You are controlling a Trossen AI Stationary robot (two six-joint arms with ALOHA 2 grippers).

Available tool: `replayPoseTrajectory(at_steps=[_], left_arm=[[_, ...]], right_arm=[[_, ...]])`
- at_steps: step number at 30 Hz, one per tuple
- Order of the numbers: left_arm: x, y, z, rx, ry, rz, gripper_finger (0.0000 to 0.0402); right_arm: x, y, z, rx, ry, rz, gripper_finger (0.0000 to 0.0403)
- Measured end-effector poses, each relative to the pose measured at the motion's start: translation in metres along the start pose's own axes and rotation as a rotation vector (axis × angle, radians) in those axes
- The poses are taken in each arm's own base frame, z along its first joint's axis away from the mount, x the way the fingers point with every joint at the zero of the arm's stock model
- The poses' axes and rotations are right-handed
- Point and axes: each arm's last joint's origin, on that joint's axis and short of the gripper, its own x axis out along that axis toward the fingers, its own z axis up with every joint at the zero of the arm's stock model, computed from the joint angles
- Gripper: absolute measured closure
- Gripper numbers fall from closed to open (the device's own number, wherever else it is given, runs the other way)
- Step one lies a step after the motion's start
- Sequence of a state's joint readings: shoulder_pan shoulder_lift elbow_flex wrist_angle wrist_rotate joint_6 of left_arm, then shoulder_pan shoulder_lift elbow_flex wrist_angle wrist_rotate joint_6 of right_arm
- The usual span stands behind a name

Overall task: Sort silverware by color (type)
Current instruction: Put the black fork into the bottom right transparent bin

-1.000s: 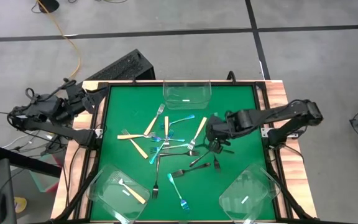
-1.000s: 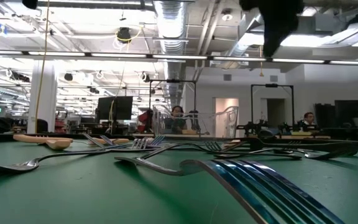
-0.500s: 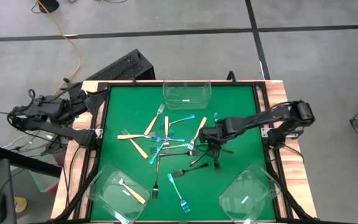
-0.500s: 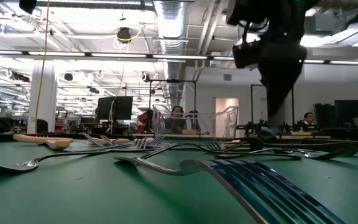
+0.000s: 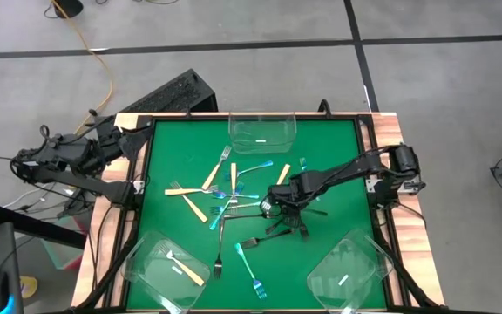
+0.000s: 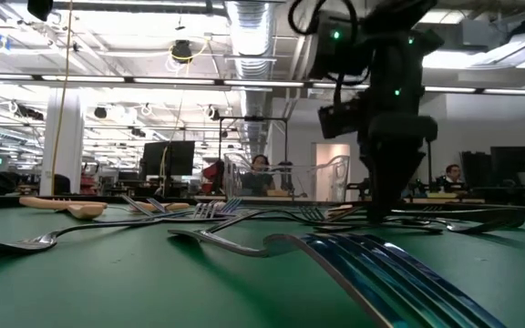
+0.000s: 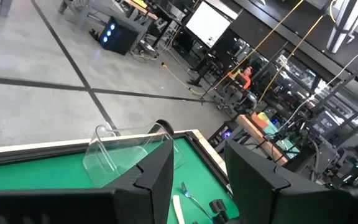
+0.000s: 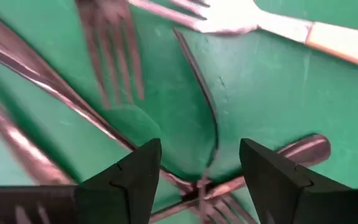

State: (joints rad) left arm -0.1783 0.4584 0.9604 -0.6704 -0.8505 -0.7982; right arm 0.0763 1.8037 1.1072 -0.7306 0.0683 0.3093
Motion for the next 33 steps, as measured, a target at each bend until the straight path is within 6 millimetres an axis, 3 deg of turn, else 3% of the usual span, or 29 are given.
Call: replayPoseTrajectory(at_steps=[8,21,27,33], left_arm=[[0.0,0.0,0.0,0.003,0.001,0.002,0.0274],[0.0,0.001,-0.001,0.016,0.008,0.011,0.0274],[0.0,0.001,-0.001,0.017,0.009,0.011,0.0274],[0.0,0.001,-0.001,0.017,0.009,0.011,0.0274]], right_arm=[[0.008,0.001,0.002,-0.004,0.007,0.005,0.0208],[0.008,-0.009,0.005,0.114,0.005,-0.012,0.0388],[-0.001,-0.01,0.004,0.143,-0.016,-0.005,0.0388],[-0.03,-0.013,0.001,0.183,-0.096,0.025,0.0392]])
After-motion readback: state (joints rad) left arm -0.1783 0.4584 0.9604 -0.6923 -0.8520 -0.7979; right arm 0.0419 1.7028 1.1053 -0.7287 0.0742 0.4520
